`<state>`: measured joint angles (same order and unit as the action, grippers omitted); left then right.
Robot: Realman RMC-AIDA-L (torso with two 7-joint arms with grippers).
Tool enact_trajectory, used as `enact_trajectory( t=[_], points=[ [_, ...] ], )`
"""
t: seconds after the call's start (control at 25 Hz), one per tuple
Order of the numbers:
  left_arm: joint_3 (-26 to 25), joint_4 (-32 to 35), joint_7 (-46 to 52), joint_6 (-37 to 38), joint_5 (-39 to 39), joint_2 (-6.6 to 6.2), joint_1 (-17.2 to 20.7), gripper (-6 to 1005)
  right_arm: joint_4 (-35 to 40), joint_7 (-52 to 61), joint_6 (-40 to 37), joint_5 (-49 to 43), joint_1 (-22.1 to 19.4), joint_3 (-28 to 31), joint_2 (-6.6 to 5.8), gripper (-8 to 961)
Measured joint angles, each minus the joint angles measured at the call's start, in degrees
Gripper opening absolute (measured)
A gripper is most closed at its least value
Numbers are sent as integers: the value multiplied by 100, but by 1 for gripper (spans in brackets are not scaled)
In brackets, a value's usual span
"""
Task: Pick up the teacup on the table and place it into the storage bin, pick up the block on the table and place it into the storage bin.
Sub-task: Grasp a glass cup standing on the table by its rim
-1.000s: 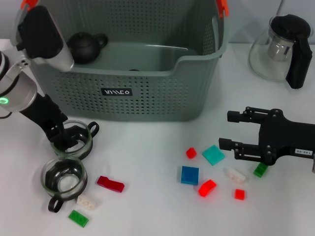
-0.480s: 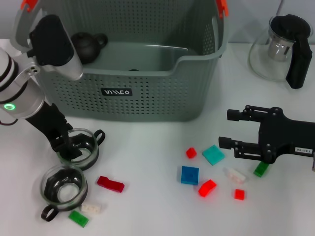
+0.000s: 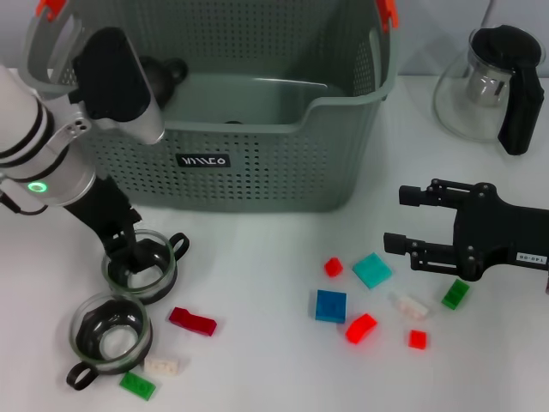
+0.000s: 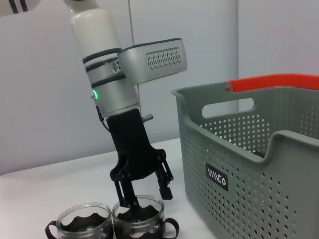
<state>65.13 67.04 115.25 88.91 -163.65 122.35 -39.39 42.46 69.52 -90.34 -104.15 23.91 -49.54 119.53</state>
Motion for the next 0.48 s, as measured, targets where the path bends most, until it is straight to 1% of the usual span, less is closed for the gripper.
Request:
enact_trajectory(
  t=[0.2, 0.48],
  points=[
    [162, -40, 59, -110, -5, -7, 18, 674, -1, 0, -8, 0, -8, 4, 0, 740],
    [442, -287, 328, -373, -9, -77, 19, 669, -1, 0, -5, 0, -9, 6, 0, 740]
  ],
)
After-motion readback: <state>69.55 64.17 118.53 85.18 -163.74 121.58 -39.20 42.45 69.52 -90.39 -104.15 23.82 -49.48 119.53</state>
